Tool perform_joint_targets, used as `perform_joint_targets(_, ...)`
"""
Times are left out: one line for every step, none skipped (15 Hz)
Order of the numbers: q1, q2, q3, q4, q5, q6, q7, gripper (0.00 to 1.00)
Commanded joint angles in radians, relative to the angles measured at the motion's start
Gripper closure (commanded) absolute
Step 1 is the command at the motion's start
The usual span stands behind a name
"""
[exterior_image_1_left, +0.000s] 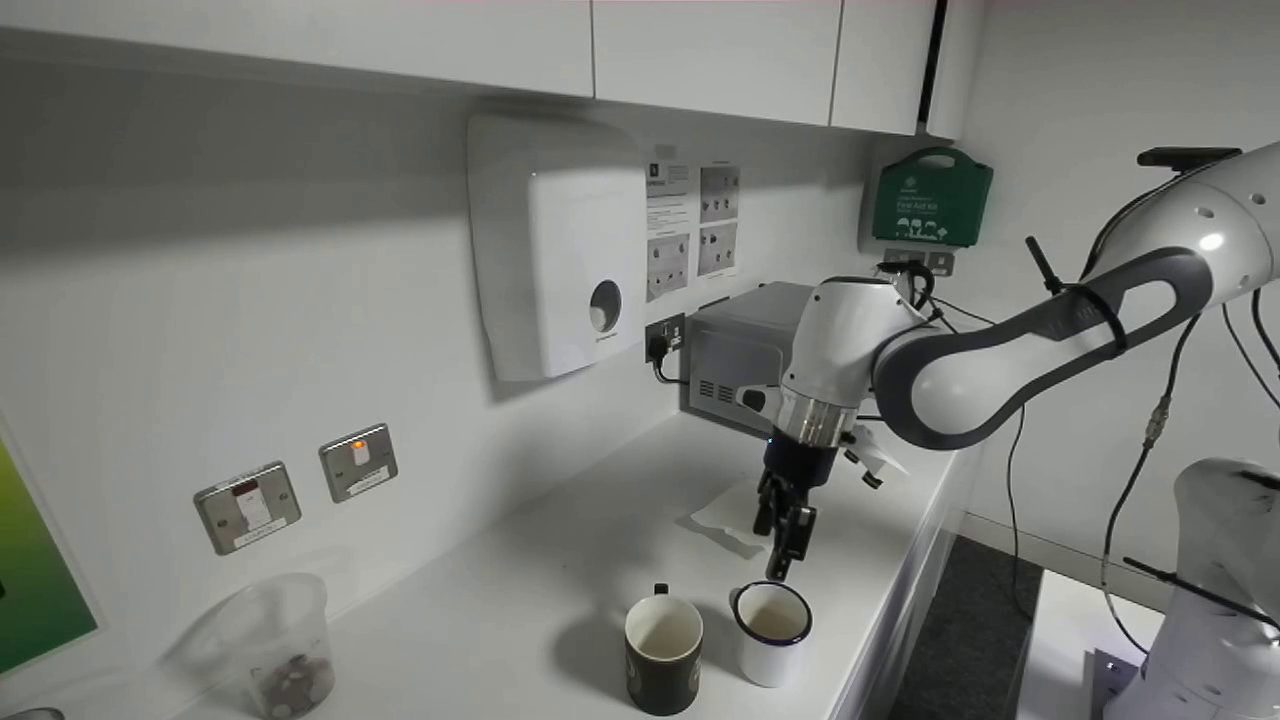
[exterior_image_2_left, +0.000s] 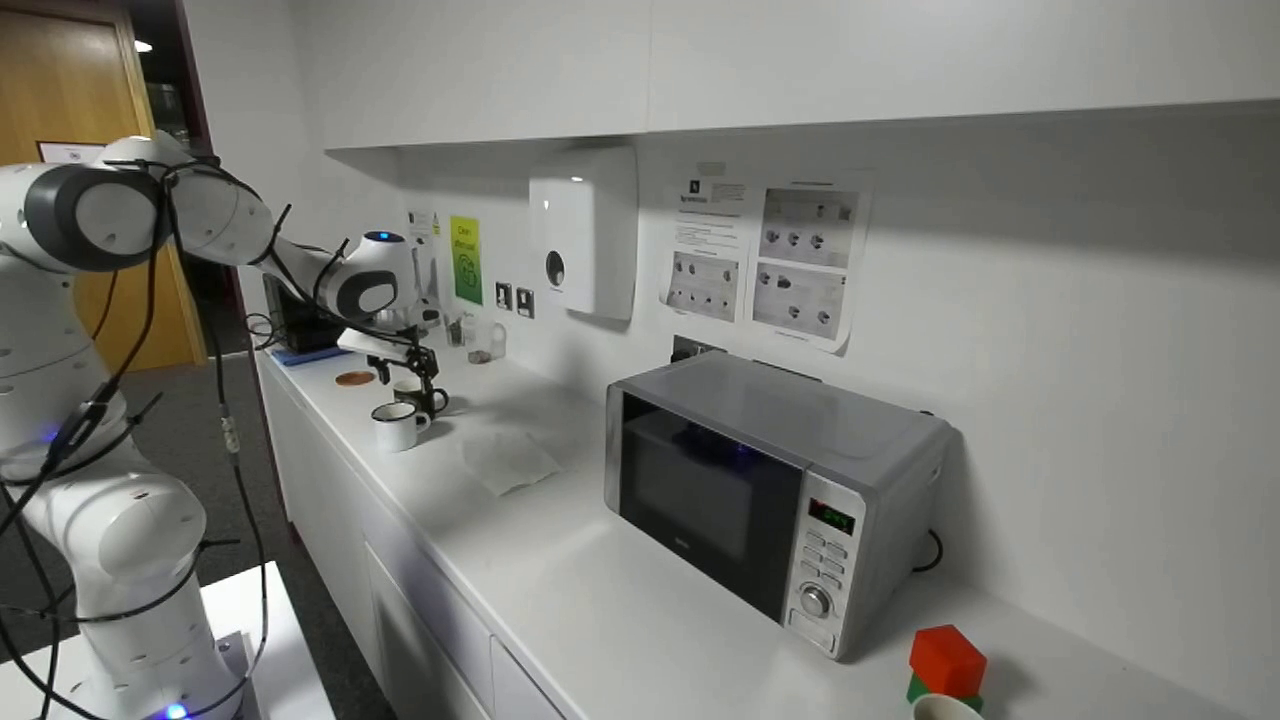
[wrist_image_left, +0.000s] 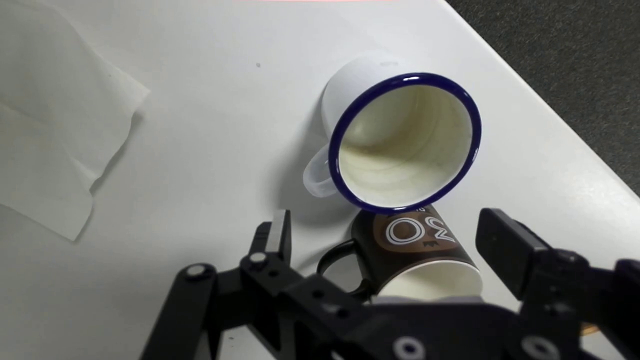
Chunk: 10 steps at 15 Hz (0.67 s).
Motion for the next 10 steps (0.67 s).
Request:
perform_joint_targets(-0.023,0.003,0.015,0.003,-0.044,-0.01,-0.007,0.0)
perform_joint_targets(-0.024,0.005,0.012,0.005,-0.051,-0.015,-0.014,0.0)
perform_joint_targets(-0.025,0.007,0.01,0.007,-0.059,-0.017,-0.022,0.0)
perform_joint_targets(-0.027,0.009,0.009,0.008,-0.069,-0.018,-0.025,0.0)
perform_joint_targets(-0.028,0.012,0.008,0.01,-0.075,-0.019,-0.036,0.0)
perform_joint_targets(-0.029,0.016,0.008,0.012,-0.081,-0.02,-0.046,0.0)
perform_joint_targets(-0.03,0.021,0.009,0.015,-0.089,-0.02,-0.053,0.0)
perform_joint_targets(-0.031,0.027,0.009,0.019,-0.091,-0.023,-0.062,0.0)
perform_joint_targets(-0.031,0.033,0.009,0.021,-0.094,-0.022,-0.071,0.0)
perform_joint_targets(-0.032,0.039,0.009,0.023,-0.097,-0.022,-0.081,0.0)
